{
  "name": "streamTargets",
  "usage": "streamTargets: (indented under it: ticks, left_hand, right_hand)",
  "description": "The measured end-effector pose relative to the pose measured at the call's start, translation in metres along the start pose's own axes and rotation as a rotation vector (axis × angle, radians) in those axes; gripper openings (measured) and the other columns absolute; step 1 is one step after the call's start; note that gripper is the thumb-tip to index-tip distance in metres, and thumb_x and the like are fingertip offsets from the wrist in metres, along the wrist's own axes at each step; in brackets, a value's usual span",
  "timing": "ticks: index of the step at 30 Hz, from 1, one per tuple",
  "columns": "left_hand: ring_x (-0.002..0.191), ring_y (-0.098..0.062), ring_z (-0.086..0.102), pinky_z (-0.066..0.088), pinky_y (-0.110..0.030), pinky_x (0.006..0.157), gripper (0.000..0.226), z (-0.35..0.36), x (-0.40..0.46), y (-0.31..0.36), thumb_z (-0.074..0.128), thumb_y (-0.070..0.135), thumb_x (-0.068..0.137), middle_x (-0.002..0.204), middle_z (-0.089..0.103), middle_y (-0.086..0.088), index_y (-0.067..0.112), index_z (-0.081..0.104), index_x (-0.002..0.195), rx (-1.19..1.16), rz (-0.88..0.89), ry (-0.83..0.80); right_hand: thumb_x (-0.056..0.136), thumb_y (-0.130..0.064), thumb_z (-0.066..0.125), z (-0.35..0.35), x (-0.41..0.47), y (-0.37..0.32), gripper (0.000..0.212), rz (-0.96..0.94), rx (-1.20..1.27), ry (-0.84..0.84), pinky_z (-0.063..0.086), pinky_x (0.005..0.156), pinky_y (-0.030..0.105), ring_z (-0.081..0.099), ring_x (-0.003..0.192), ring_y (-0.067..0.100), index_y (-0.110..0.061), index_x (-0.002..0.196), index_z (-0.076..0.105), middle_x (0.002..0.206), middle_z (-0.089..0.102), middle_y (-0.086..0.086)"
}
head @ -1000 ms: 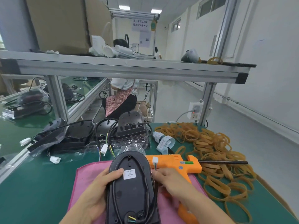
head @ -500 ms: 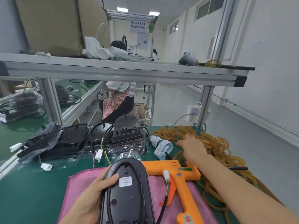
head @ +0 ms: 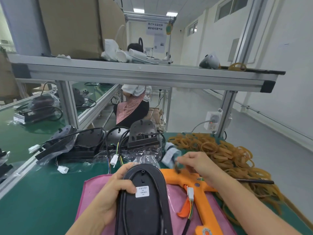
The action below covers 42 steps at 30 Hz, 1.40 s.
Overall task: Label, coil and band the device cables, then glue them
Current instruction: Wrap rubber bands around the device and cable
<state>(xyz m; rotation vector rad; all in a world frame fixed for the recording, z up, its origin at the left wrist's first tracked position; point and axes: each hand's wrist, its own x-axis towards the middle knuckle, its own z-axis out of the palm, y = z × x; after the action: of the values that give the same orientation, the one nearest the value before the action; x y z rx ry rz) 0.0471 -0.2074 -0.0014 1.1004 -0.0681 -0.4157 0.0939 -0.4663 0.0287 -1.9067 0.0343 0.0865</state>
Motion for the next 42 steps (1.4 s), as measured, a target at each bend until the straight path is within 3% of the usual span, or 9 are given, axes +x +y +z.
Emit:
streamTargets:
  ticks: [6, 11, 15, 19, 25, 30, 33, 35, 42]
  left_hand:
    - [0.085, -0.034, 0.065, 0.055, -0.035, 0.07, 0.087, 0.007, -0.004, 0.006, 0.064, -0.003, 0.029, 0.106, 0.068, -0.025, 0.01, 0.068, 0.115, 0.048, 0.053, -0.145]
    - [0.09, -0.035, 0.063, 0.051, -0.033, 0.072, 0.085, 0.019, -0.003, 0.005, 0.062, -0.004, 0.029, 0.107, 0.066, -0.028, 0.009, 0.07, 0.113, 0.086, 0.027, -0.208]
    - [0.08, -0.033, 0.066, 0.055, -0.033, 0.066, 0.082, 0.017, -0.002, 0.005, 0.062, -0.005, 0.031, 0.101, 0.068, -0.026, 0.008, 0.07, 0.112, 0.054, 0.024, -0.203]
    - [0.082, -0.033, 0.066, 0.054, -0.035, 0.07, 0.079, 0.017, 0.001, 0.003, 0.062, -0.006, 0.033, 0.103, 0.067, -0.026, 0.006, 0.07, 0.111, 0.033, 0.029, -0.225]
    - [0.086, -0.033, 0.066, 0.056, -0.037, 0.072, 0.08, 0.012, -0.002, 0.006, 0.061, -0.004, 0.033, 0.106, 0.068, -0.025, 0.006, 0.069, 0.112, -0.004, 0.083, -0.219]
    - [0.076, -0.031, 0.066, 0.056, -0.032, 0.066, 0.082, 0.01, -0.004, 0.005, 0.061, -0.004, 0.028, 0.101, 0.069, -0.022, 0.007, 0.07, 0.109, -0.041, 0.097, -0.144]
    - [0.077, -0.029, 0.066, 0.055, -0.033, 0.067, 0.081, 0.012, -0.006, 0.006, 0.061, -0.003, 0.027, 0.1, 0.07, -0.02, 0.011, 0.073, 0.106, -0.033, 0.103, -0.111]
    - [0.079, -0.028, 0.066, 0.054, -0.034, 0.069, 0.081, 0.014, -0.006, 0.006, 0.062, -0.003, 0.028, 0.101, 0.07, -0.019, 0.013, 0.073, 0.106, -0.017, 0.108, -0.094]
    - [0.08, -0.03, 0.067, 0.057, -0.034, 0.066, 0.077, 0.022, -0.006, 0.007, 0.064, -0.005, 0.03, 0.103, 0.07, -0.022, 0.013, 0.073, 0.105, 0.014, 0.161, -0.09]
  right_hand:
    - [0.085, -0.01, 0.069, 0.032, -0.012, -0.005, 0.026, 0.112, 0.352, -0.098, 0.035, 0.04, 0.016, 0.041, 0.041, 0.008, -0.013, 0.061, 0.063, 0.046, 0.048, -0.004]
    - [0.088, -0.016, 0.067, 0.038, -0.014, -0.018, 0.012, 0.024, 0.299, -0.041, 0.034, 0.043, 0.017, 0.038, 0.044, 0.009, -0.006, 0.083, 0.065, 0.049, 0.044, -0.003]
    - [0.087, -0.024, 0.066, 0.018, -0.021, -0.029, 0.023, 0.018, 0.062, -0.104, 0.025, 0.048, 0.022, 0.027, 0.049, 0.012, -0.012, 0.068, 0.065, 0.048, 0.034, -0.002]
    - [0.091, -0.014, 0.058, 0.034, -0.022, -0.024, 0.023, 0.151, 0.419, -0.295, 0.034, 0.046, 0.017, 0.038, 0.049, 0.009, -0.013, 0.068, 0.061, 0.055, 0.048, -0.002]
    - [0.088, 0.01, 0.031, 0.041, -0.021, -0.003, 0.043, 0.162, 1.042, -0.344, 0.054, 0.046, 0.021, 0.067, 0.059, 0.019, -0.001, 0.115, 0.062, 0.093, 0.073, 0.011]
    - [0.077, -0.024, 0.076, 0.013, -0.024, 0.011, 0.052, 0.037, 0.582, -0.177, 0.049, 0.044, 0.015, 0.059, 0.054, 0.008, -0.008, 0.124, 0.06, 0.112, 0.072, 0.006]
    - [0.046, -0.051, 0.092, -0.006, -0.03, 0.011, 0.1, 0.007, 0.542, -0.357, 0.059, 0.083, 0.029, 0.069, 0.101, 0.027, 0.001, 0.124, 0.058, 0.126, 0.064, 0.017]
    - [0.046, -0.046, 0.093, -0.003, -0.037, 0.004, 0.112, -0.001, 0.555, -0.525, 0.042, 0.107, 0.04, 0.053, 0.123, 0.037, 0.012, 0.131, 0.049, 0.134, 0.053, 0.028]
    - [0.065, -0.042, 0.085, 0.031, -0.049, -0.033, 0.09, -0.118, 0.234, -0.74, 0.038, 0.111, 0.04, 0.052, 0.125, 0.028, -0.001, 0.136, 0.048, 0.135, 0.055, 0.021]
